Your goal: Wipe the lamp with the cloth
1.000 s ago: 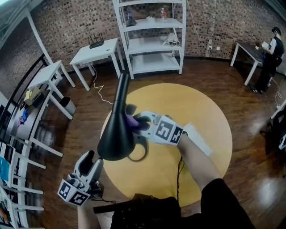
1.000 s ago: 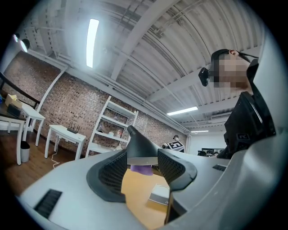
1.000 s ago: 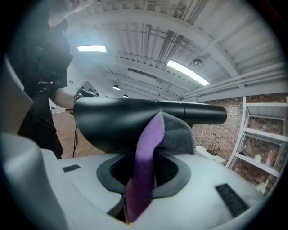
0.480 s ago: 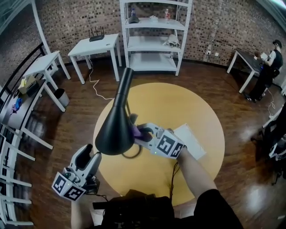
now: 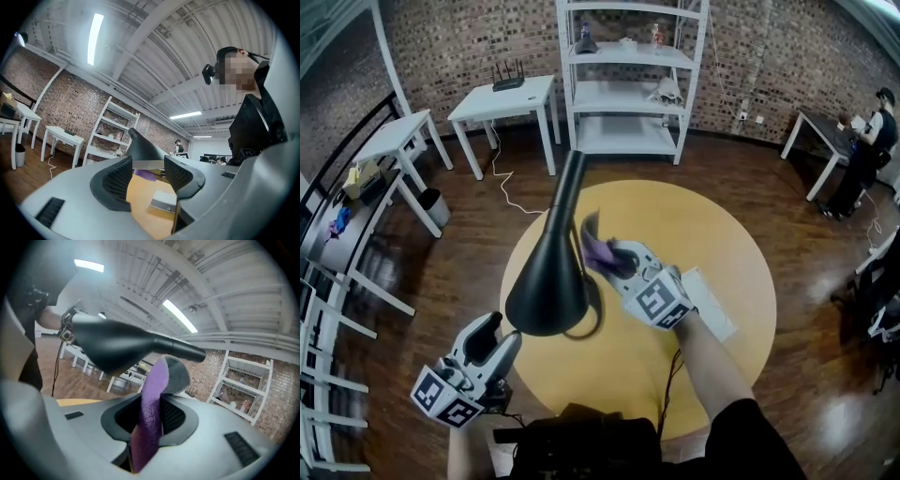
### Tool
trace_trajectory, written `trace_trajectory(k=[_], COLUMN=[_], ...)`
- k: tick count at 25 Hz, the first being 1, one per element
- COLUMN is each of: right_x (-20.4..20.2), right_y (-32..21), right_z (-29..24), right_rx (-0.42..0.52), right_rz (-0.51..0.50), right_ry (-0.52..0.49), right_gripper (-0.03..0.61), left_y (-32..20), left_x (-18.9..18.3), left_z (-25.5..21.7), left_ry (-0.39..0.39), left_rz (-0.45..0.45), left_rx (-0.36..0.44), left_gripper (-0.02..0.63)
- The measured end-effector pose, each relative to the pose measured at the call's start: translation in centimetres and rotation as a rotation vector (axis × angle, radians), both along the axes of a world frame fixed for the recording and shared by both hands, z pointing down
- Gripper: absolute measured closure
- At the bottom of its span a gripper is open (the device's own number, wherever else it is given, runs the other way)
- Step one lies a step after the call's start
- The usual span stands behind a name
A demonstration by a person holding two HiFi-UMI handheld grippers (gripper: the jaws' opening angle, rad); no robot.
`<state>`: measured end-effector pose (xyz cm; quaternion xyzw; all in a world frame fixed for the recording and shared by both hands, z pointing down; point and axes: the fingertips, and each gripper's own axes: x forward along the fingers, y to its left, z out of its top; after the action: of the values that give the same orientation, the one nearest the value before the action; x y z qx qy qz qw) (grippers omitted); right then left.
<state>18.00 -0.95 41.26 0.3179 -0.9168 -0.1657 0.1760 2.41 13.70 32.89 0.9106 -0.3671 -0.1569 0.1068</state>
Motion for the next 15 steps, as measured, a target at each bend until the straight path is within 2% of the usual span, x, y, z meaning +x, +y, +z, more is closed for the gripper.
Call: trace_trajectory(k=[4,7,10,15], right_x=[-2.4,-4.5,-6.7,-6.5], right_y=[-2.1,-2.6,-1.9,-1.1], right_z=[-3.5,-3.5,-2.0,-2.5], right_rx=[0.018,0.008,-0.006,0.158], right_rz=[-0.045,-0.055,-0.120,-0.136], right_ry=[-0.116,-0.178,-0.174,-0.152], right_gripper=[0.474,0.472,0.472,0.482], left_y=[0.0,0.3,0.5,0.6], left_x=[0.0,0.0,0.0,-0.7], left_z=[-0.3,-0.3,-0.3,-0.3], left_ry=[0.006,0.004,-0.016,-0.008], left_rz=[-0.003,-0.012,-0.023,-0.046], left_rx=[-0.012,-0.023,-0.024,-0.030], left_gripper=[0.405,0.405,0.405,0.405])
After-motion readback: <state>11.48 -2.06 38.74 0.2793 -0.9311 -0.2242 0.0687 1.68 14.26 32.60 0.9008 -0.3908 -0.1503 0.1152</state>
